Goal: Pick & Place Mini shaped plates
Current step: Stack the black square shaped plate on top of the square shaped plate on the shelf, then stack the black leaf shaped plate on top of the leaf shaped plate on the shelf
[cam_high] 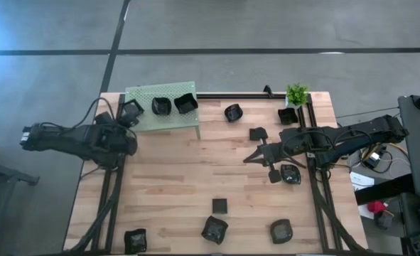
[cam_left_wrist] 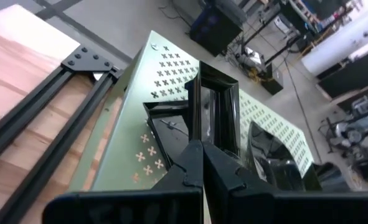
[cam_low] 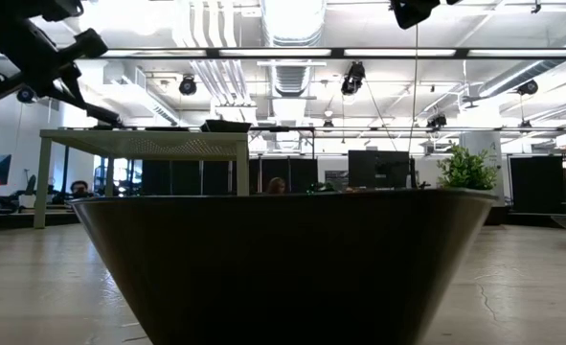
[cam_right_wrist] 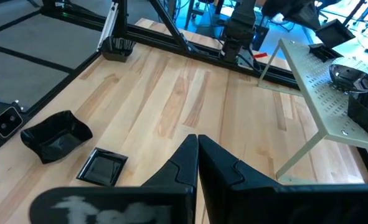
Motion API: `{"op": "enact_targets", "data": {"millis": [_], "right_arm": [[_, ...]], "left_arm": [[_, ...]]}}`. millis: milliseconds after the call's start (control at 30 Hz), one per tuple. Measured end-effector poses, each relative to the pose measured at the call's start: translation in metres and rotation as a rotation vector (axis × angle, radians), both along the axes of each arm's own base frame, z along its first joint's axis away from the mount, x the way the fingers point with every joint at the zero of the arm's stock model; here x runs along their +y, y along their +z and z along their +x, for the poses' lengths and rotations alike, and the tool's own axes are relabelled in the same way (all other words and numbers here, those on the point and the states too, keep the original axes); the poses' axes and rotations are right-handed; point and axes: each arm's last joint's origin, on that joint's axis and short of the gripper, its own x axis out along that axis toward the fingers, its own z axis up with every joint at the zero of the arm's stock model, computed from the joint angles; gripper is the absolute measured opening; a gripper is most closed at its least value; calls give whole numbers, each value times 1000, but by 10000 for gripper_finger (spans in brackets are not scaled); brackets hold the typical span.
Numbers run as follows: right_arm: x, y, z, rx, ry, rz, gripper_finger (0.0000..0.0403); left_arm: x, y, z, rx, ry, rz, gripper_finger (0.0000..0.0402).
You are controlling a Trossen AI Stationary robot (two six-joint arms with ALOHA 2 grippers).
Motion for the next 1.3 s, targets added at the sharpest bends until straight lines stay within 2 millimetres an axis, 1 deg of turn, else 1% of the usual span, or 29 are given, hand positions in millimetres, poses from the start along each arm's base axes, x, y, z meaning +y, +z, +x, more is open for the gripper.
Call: {"op": "enact_targets", "data": {"millis": [133, 267, 633, 1067, 1200, 1300], "right_arm": [[0, 2, 1, -20, 2, -1, 8], [0, 2, 1, -22, 2, -1, 8], [0, 2, 1, -23, 3, -4, 8], [0, 3, 1, -36, 3, -2, 8], [0, 3, 1, -36, 2, -1, 8], [0, 3, 1, -36, 1, 2, 8]], "left_arm": [[3, -8, 4, -29, 31, 3, 0], [3, -14, 4, -26, 36, -9, 0], [3, -14, 4, -5, 22, -15, 1], [3, -14, 4, -4, 14, -28, 45], [3, -12, 2, 81, -36, -8, 46], [3, -5, 2, 168, -101, 0, 46]]}}
